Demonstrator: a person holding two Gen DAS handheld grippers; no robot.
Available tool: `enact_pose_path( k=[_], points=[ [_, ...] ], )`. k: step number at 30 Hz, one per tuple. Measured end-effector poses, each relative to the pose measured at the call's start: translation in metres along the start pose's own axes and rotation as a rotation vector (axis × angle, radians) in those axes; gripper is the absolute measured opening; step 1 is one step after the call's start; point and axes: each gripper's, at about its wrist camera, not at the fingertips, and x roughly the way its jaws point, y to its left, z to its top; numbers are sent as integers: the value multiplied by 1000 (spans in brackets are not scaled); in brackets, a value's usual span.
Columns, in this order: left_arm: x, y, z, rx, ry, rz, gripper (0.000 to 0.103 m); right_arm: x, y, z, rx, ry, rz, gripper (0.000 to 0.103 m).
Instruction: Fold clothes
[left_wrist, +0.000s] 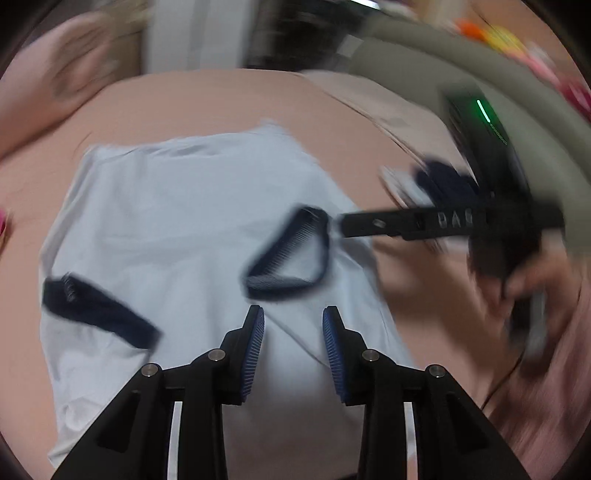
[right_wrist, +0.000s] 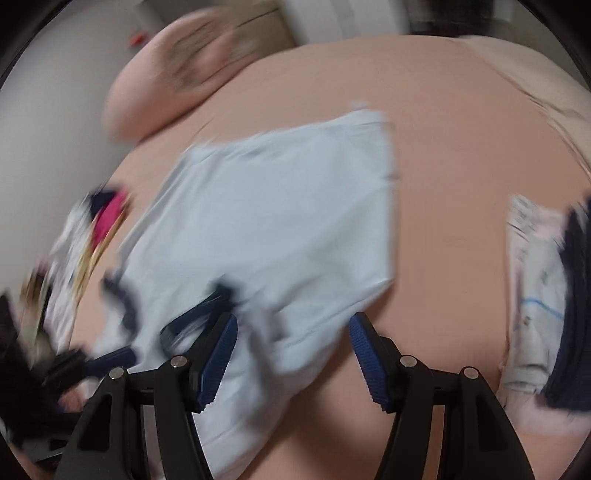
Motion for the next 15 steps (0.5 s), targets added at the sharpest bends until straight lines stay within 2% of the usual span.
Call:
enact_pose_path(
  k=[1, 2, 5, 7, 10, 11, 13, 15],
  points=[
    [6, -7, -1, 49, 9, 5, 30, -2, 9, -3, -56, 21, -10, 63],
    [13, -9, 0, 54, 21, 2, 30, -4, 17, -5, -112, 42, -20, 63],
    [33, -9, 1, 19, 77, -47, 30, 8, 27, -12, -163, 72, -51, 63],
    [38, -18, -5, 53, 101, -58, 30, 17, 31, -14, -168, 90, -42, 63],
    [31, -36, -23, 132, 131, -85, 30, 24, 14, -10, -67, 59, -90, 63],
    [25, -35, -26, 132, 112, -59, 30, 26, 9, -8, -33, 49, -105, 63],
    [10, -24, -25, 98, 30, 25, 30, 22, -8, -6, 82, 85, -33, 63],
    [-2, -11, -19, 88, -44, 114, 30, 9, -8, -7, 80, 79, 2, 63]
  ],
)
